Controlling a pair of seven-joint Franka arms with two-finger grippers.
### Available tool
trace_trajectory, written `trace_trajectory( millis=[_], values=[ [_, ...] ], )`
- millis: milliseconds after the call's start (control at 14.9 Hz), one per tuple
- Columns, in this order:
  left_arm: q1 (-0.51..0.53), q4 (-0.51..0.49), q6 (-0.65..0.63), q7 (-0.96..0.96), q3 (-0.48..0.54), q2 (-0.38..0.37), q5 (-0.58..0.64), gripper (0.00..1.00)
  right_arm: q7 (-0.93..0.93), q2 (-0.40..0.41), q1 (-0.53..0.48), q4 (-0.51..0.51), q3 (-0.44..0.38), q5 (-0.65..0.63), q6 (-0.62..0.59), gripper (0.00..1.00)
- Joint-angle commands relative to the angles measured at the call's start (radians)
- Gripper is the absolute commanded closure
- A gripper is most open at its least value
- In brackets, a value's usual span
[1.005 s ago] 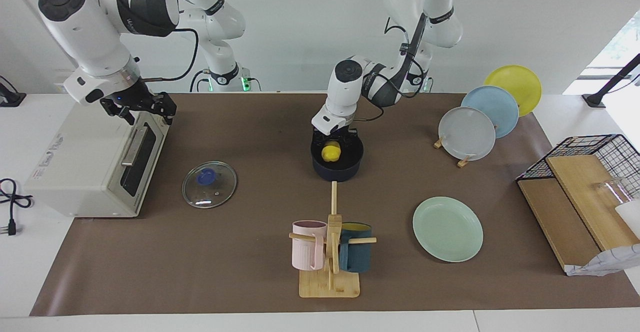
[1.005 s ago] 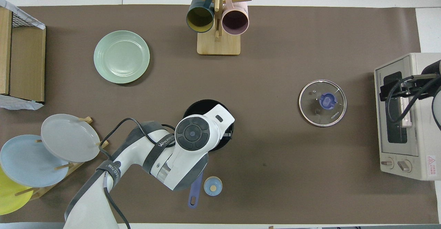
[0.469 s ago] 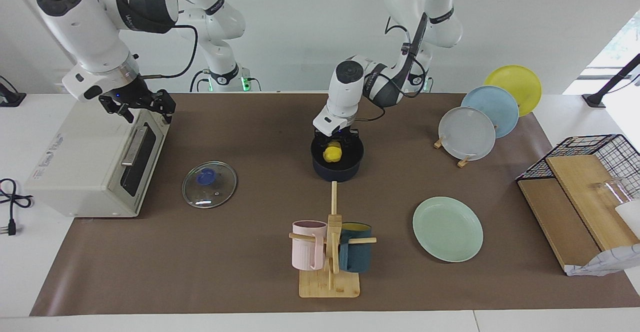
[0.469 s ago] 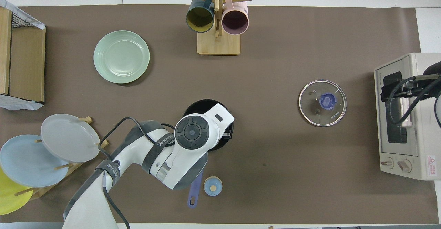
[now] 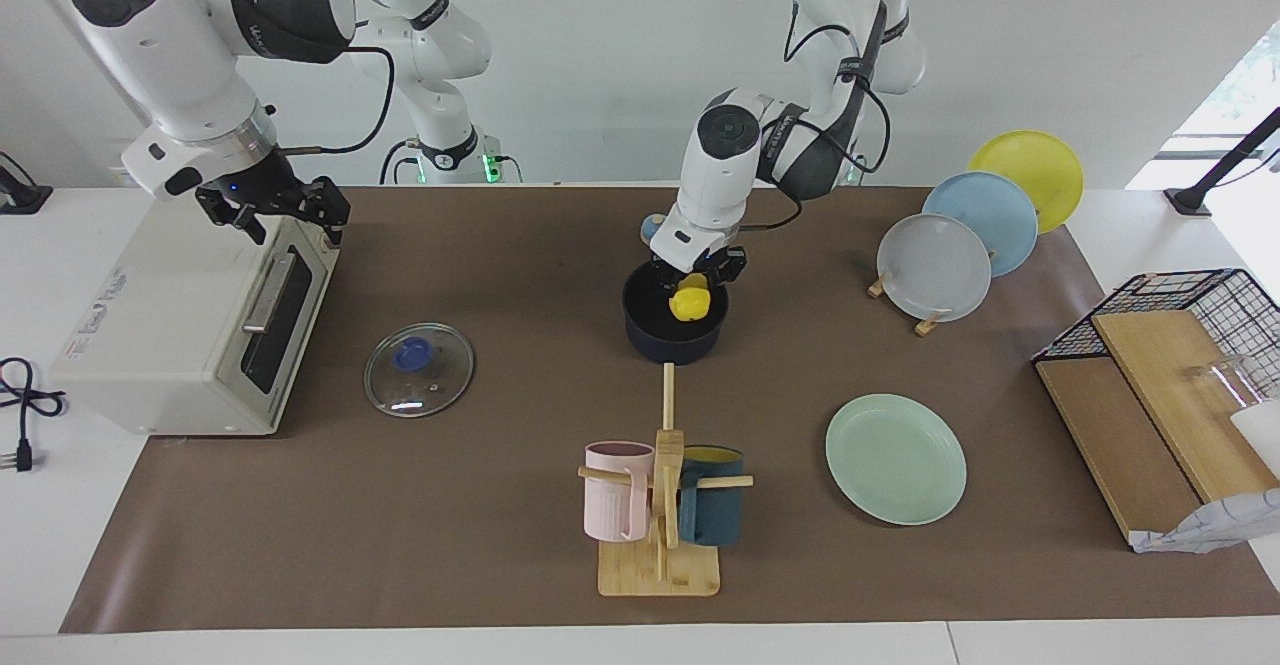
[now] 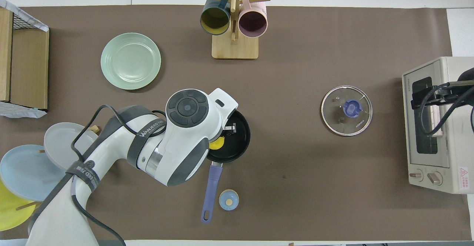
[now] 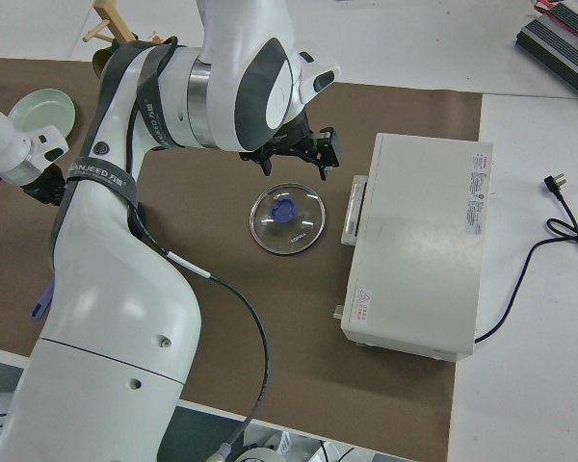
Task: Transfer potato from pot to plate
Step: 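Lift the potato out with the left gripper toward the green plate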
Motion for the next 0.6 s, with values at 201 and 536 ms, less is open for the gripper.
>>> trace_trajectory(
  millis=[201,536],
  values=[
    [0.186,0.318,-0.274,0.033,-0.003,0.072,-0.043,1.0,0.016,-0.016,-0.009,-0.012,0.004,0.007,0.0,0.0],
    [0.408,0.399,-0.293,0.301,-0.002,0.125,-0.033,1.0,0.015,-0.016,-0.008,-0.012,0.006,0.007,-0.003,0.0]
  ],
)
